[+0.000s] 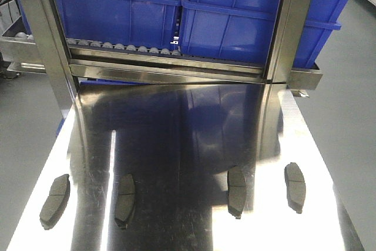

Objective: Move and align brake pads A on conveyor

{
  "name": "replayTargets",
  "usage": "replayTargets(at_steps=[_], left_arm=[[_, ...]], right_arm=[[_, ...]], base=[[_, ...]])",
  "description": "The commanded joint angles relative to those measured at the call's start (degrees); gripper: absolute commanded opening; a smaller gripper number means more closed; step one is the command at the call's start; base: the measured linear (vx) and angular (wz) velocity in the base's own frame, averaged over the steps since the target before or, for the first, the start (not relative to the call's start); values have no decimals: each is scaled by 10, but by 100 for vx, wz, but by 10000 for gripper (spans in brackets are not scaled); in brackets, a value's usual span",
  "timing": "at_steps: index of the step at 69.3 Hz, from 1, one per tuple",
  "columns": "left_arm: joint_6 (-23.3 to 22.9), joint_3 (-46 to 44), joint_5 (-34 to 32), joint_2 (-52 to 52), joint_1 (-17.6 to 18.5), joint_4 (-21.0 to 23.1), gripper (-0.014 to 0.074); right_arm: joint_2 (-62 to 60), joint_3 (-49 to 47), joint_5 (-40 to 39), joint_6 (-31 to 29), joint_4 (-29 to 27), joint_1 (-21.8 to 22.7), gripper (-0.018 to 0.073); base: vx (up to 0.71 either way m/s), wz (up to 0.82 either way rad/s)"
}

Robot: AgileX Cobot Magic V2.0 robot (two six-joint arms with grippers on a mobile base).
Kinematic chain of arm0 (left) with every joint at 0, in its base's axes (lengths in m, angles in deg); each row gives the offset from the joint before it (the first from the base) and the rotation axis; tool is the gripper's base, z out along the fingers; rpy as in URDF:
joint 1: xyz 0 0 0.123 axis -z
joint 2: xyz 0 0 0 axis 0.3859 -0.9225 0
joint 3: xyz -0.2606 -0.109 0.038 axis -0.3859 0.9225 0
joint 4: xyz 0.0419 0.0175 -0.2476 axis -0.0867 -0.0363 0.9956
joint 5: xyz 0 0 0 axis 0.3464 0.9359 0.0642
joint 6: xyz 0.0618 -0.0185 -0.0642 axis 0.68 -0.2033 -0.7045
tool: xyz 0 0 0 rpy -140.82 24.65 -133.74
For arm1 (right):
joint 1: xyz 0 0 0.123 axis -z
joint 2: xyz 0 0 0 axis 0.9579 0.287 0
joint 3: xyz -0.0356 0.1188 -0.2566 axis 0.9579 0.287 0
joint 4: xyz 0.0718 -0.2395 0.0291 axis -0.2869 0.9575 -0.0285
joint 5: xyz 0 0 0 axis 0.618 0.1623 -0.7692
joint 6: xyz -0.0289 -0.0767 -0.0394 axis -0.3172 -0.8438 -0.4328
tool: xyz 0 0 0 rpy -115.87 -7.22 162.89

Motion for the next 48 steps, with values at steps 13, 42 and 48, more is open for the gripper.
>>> replayTargets(at_steps=[13,42,48], left_arm=[[2,-52,-127,5,1,4,-6],[5,-320,186,-230,1,4,-6],[5,-347,254,-283,1,4,-6]], right_arm=[[-8,7,-41,-3,4,4,-11],[-8,7,-41,-3,4,4,-11],[-8,7,-42,-3,4,4,-11]], base=[[0,0],[0,0],[0,0]])
